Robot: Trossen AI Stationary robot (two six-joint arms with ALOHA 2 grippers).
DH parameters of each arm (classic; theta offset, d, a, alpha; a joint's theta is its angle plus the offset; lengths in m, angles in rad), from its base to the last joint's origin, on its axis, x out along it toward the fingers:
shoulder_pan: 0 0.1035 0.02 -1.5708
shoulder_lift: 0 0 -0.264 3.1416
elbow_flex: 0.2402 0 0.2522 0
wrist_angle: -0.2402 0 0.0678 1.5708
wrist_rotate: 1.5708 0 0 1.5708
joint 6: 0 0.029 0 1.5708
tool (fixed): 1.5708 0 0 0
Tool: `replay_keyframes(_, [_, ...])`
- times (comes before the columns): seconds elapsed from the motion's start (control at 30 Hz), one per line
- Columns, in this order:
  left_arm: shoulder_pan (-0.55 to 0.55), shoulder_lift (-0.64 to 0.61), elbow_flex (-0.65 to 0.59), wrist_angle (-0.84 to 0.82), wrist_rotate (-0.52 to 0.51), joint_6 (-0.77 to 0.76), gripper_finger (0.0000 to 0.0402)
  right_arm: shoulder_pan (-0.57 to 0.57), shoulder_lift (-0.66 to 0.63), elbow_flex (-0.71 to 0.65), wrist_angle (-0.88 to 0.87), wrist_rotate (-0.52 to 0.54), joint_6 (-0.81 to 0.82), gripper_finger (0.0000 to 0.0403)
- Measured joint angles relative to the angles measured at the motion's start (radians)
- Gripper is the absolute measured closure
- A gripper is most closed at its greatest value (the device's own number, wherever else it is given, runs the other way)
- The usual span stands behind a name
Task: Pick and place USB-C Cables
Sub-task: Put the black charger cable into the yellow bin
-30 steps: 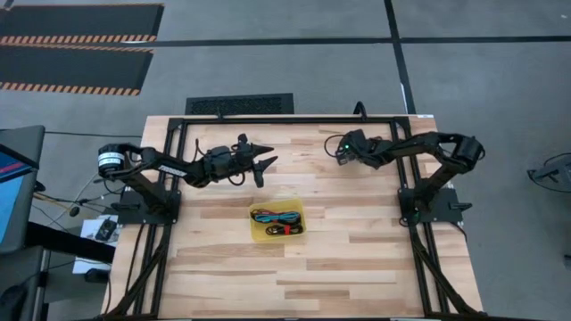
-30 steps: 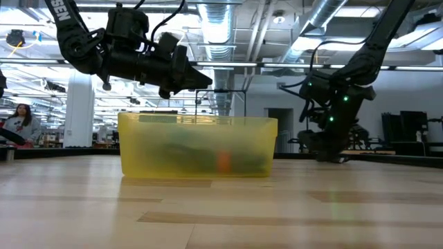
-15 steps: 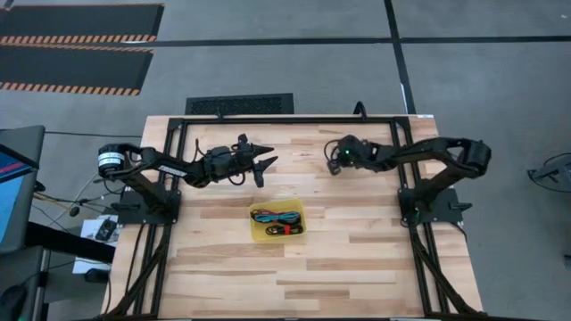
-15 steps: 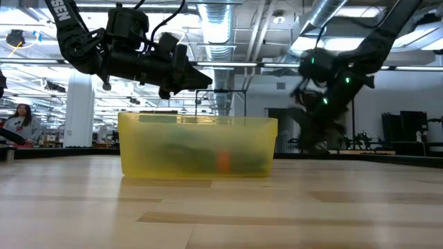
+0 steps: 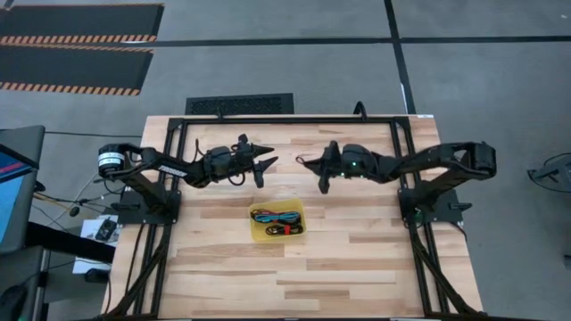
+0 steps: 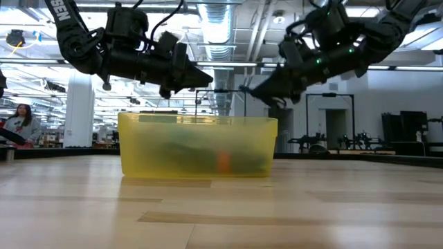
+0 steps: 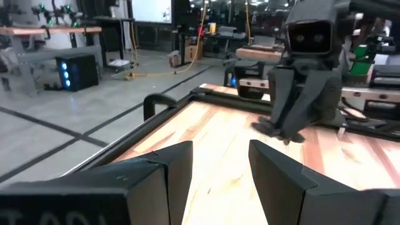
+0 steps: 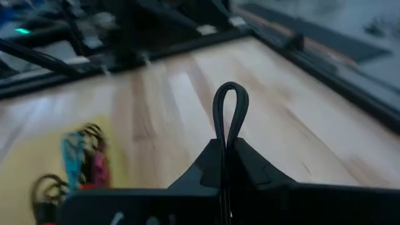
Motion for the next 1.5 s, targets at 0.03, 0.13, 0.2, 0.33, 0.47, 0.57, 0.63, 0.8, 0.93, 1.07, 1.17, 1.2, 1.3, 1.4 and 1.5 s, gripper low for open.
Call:
replay_keyframes(0.03, [-0.004,0.000,0.000,0.009,0.000,0.006,0.0255,0.009,0.000,0.000,0.025,-0.007,-0.010,0.0376])
replay_keyframes(0.13, [-0.015,0.000,0.000,0.051,0.006,0.030,0.0255,0.032,0.000,0.000,0.088,-0.019,-0.036,0.0381])
replay_keyframes(0.2, [-0.021,0.000,0.000,0.083,0.030,0.052,0.0255,0.046,0.000,0.001,0.114,-0.032,-0.057,0.0382])
replay_keyframes(0.33, [-0.028,0.000,0.007,0.102,0.075,0.074,0.0255,0.074,0.000,0.001,0.148,-0.032,-0.109,0.0379])
replay_keyframes(0.47, [-0.040,0.000,0.019,0.100,0.098,0.097,0.0247,0.099,-0.001,0.002,0.156,-0.026,-0.165,0.0378])
replay_keyframes(0.57, [-0.053,0.000,0.041,0.100,0.148,0.109,0.0230,0.114,-0.001,0.002,0.162,-0.024,-0.190,0.0381])
replay_keyframes(0.63, [-0.066,0.006,0.068,0.084,0.168,0.109,0.0214,0.120,-0.001,0.002,0.171,-0.024,-0.194,0.0381])
replay_keyframes(0.8, [-0.088,0.067,0.165,-0.015,0.183,0.028,0.0174,0.137,-0.002,0.002,0.176,0.002,-0.254,0.0379])
replay_keyframes(0.93, [-0.089,0.080,0.232,-0.145,0.179,-0.056,0.0159,0.169,-0.002,0.002,0.160,0.097,-0.325,0.0379])
replay_keyframes(1.07, [-0.088,0.080,0.265,-0.195,0.178,-0.099,0.0170,0.203,-0.002,0.002,0.140,0.173,-0.388,0.0379])
replay_keyframes(1.17, [-0.088,0.079,0.271,-0.204,0.178,-0.121,0.0208,0.222,-0.002,0.002,0.137,0.220,-0.416,0.0379])
replay_keyframes(1.2, [-0.088,0.078,0.271,-0.217,0.178,-0.127,0.0226,0.227,-0.002,0.002,0.136,0.237,-0.422,0.0379])
replay_keyframes(1.3, [-0.089,0.078,0.271,-0.249,0.179,-0.137,0.0291,0.237,-0.002,0.002,0.132,0.260,-0.436,0.0379])
replay_keyframes(1.4, [-0.089,0.078,0.271,-0.278,0.186,-0.126,0.0364,0.242,-0.002,0.002,0.127,0.274,-0.448,0.0379])
replay_keyframes(1.5, [-0.089,0.078,0.271,-0.282,0.194,-0.115,0.0389,0.242,-0.002,0.002,0.125,0.274,-0.450,0.0377])
